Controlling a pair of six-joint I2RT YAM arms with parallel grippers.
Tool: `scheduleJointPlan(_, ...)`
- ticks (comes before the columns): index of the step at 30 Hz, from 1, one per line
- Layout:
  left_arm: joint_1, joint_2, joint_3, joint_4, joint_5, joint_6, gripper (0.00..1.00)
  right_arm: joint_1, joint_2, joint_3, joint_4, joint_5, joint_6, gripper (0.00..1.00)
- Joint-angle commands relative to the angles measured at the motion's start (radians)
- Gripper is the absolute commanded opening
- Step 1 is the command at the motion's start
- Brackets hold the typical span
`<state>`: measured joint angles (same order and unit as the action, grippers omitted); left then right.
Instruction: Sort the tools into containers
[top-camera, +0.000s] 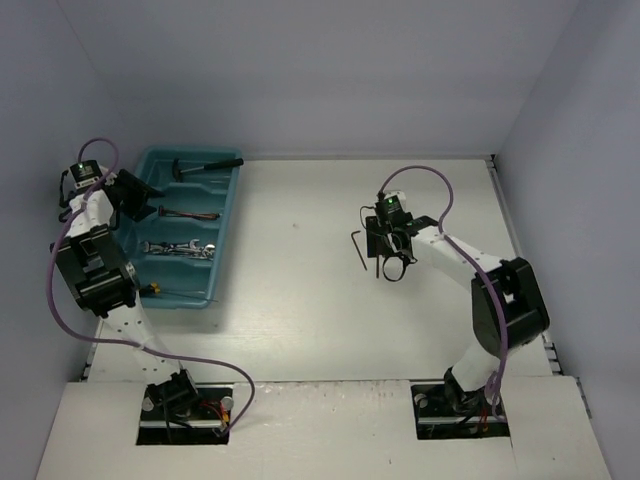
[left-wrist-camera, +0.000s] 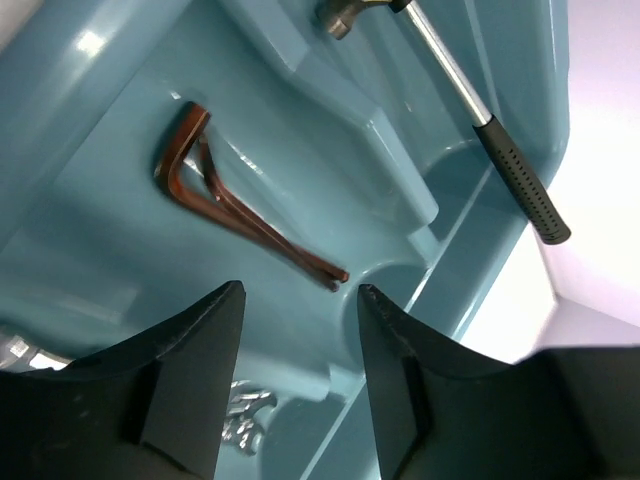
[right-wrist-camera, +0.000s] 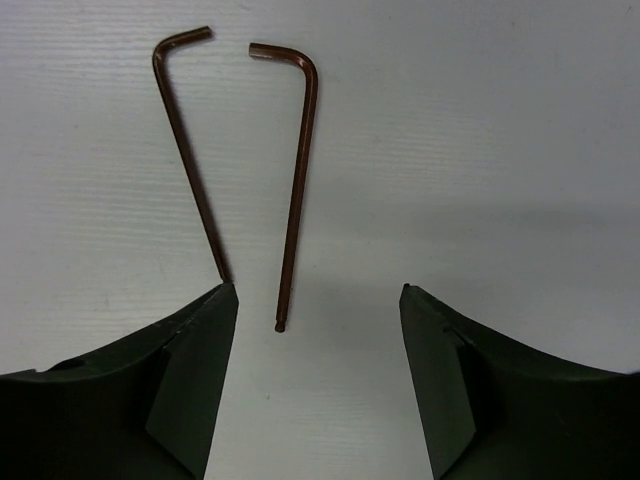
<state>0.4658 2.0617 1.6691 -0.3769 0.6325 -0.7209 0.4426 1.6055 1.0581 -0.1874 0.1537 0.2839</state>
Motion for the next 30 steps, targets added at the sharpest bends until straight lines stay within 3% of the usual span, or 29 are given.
scheduleJointPlan(1, -0.009, -0.179, 0.051, -0.087, -0.123, 0.09, 0.47, -0.01, 0.076, 0.081, 0.016, 0.03, 0.056, 0.58)
scheduleJointPlan(7, -0.103, -0.336, 0.005, -0.209, -0.294, 0.188, 0.47, -0.012, 0.204, 0.155, 0.009, 0.029, 0.108, 0.41)
scheduleJointPlan(11, -0.201, -0.437, -0.056, -0.233, -0.342, 0.211, 0.47, -0.012, 0.27, 0.184, 0.005, 0.023, 0.128, 0.37)
scheduleJointPlan(19, -0.38, -0.567, -0.107, -0.269, -0.334, 0.229, 0.47, -0.014, 0.36, 0.194, -0.004, 0.035, 0.19, 0.23)
scheduleJointPlan(24, -0.508, -0.638, -0.135, -0.27, -0.322, 0.236, 0.47, -0.015, 0.367, 0.184, -0.011, 0.053, 0.204, 0.0)
scheduleJointPlan(30, -0.681, -0.663, -0.145, -0.267, -0.27, 0.219, 0.47, -0.011, 0.233, 0.171, -0.009, 0.079, 0.137, 0.0)
